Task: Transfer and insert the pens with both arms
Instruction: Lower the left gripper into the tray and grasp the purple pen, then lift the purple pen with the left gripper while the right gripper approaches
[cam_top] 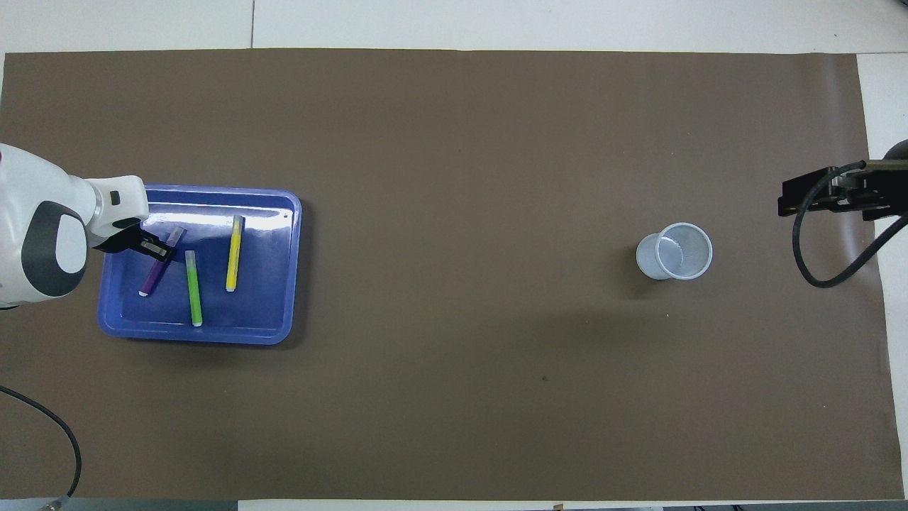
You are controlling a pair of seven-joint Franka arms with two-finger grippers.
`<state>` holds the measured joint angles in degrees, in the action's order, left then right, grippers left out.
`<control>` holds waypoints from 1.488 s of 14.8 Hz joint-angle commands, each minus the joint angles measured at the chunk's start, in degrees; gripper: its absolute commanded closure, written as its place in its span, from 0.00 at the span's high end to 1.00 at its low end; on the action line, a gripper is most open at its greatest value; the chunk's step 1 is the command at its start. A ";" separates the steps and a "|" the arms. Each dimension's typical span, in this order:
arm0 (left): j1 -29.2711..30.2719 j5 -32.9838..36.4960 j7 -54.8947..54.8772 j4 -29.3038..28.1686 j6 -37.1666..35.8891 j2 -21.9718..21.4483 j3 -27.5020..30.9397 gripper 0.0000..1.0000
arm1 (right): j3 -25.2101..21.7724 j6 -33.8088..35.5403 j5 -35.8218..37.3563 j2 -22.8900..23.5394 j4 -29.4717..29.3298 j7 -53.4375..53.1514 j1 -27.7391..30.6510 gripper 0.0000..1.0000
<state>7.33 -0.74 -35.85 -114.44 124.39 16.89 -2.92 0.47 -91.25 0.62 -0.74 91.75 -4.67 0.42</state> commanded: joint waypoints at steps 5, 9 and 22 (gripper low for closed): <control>-5.12 0.57 17.61 19.05 -25.65 -0.72 0.11 0.00 | 0.41 0.10 -1.14 -1.29 1.50 -0.51 0.11 1.00; -10.13 -7.74 50.34 27.59 -37.71 -1.16 -0.51 0.00 | 1.46 0.01 -4.74 -1.37 1.50 -0.60 -0.33 1.00; -14.70 -50.04 106.05 7.43 -19.58 -14.59 -2.88 0.00 | 1.90 -24.47 -35.58 -6.38 15.04 -12.26 -19.73 1.00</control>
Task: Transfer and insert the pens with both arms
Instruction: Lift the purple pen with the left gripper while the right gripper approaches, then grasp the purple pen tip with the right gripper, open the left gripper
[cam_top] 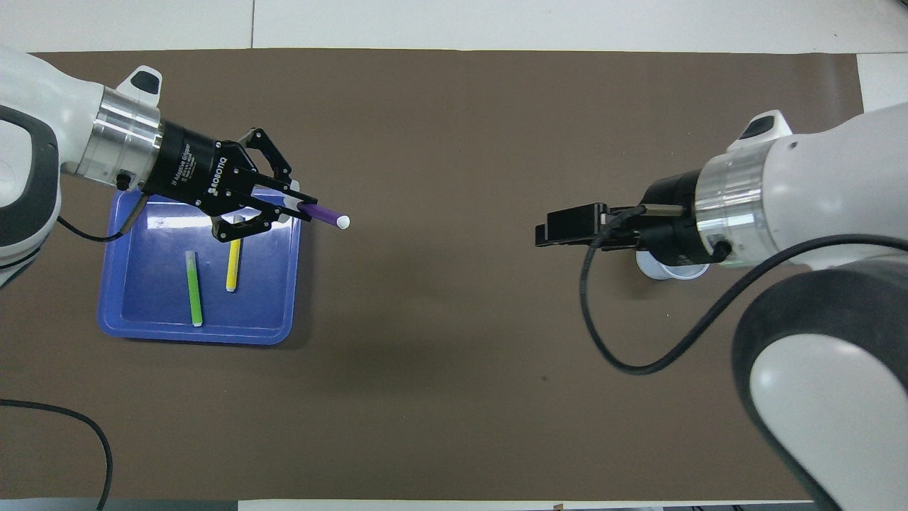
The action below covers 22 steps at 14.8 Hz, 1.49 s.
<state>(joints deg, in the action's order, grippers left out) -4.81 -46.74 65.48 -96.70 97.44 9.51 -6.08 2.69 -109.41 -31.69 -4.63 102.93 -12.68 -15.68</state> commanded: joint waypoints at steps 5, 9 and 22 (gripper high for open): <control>-7.41 -12.22 9.12 -22.12 20.06 -14.07 0.28 0.00 | -0.31 -22.85 -6.10 0.22 6.23 -9.74 -12.52 1.00; -7.41 -14.78 12.03 -22.39 20.25 -14.43 0.28 0.00 | -0.31 -26.82 -6.10 4.97 5.53 -9.03 -14.89 1.00; -8.46 -17.51 12.04 -24.15 21.12 -15.31 0.28 0.00 | -0.31 -30.60 -6.10 6.21 4.56 -9.38 -16.75 1.00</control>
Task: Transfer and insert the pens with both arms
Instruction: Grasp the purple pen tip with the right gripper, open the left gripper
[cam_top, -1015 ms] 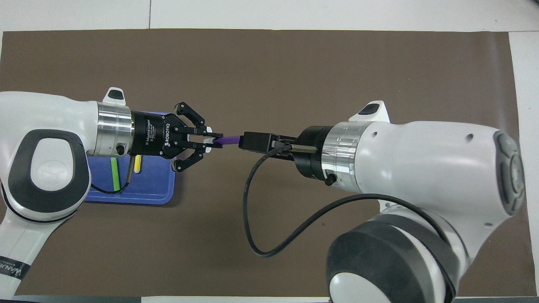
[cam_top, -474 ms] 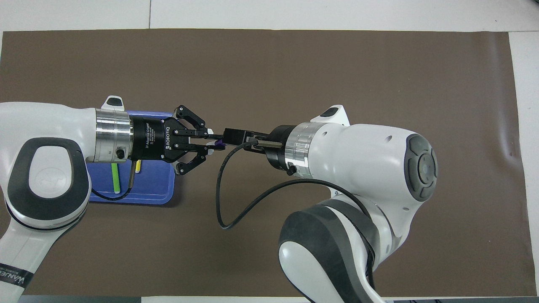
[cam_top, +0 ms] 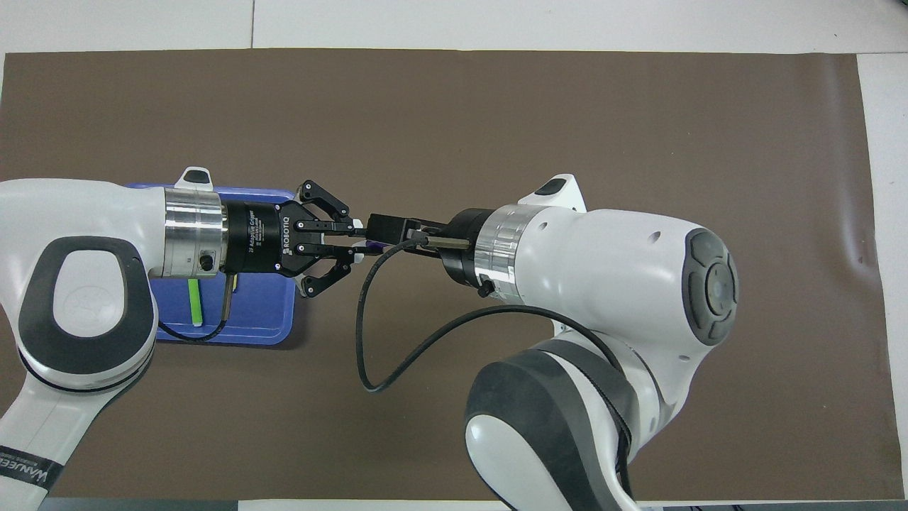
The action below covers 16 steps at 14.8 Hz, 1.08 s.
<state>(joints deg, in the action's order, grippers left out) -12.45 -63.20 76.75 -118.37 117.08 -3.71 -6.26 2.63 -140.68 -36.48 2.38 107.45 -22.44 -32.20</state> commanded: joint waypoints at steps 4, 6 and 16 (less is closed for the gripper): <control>-0.74 -1.22 0.77 -2.57 1.66 -2.27 0.46 0.00 | -0.25 1.63 -1.06 -0.97 0.13 0.56 -0.23 0.93; -0.74 -1.66 0.68 -2.57 1.84 -2.27 0.46 0.00 | -0.25 1.63 -0.70 -1.06 0.13 0.30 -0.23 0.33; -0.74 -1.66 0.77 -2.75 1.75 -2.36 0.46 0.00 | -0.34 1.19 -0.35 -0.97 -0.05 0.03 -0.23 0.00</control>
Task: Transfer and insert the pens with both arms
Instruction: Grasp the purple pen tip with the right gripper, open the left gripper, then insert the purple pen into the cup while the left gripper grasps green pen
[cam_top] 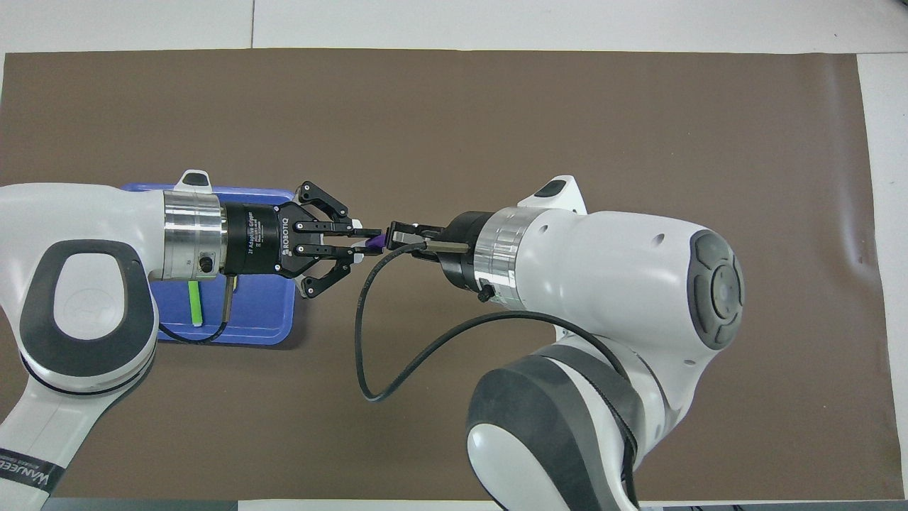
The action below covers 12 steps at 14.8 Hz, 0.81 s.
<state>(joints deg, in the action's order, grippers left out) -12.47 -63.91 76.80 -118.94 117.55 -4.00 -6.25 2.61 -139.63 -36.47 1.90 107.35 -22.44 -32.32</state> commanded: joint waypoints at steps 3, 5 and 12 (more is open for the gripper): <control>-0.72 -1.04 0.63 -2.18 1.37 -2.07 0.44 0.00 | -0.59 0.76 0.70 -1.63 0.22 0.03 0.77 0.00; -0.80 -1.04 0.72 -2.18 1.63 -2.33 0.53 1.00 | -0.77 2.16 1.92 -2.16 0.40 0.03 1.99 0.00; 0.07 8.84 -12.51 -2.26 0.41 -3.30 0.88 1.00 | -0.68 12.00 18.86 -4.18 1.37 0.65 11.05 0.00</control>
<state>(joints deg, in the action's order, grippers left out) -12.42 -60.60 70.81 -119.01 118.07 -5.33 -5.87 1.48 -129.34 -22.76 -0.86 107.42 -22.23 -23.16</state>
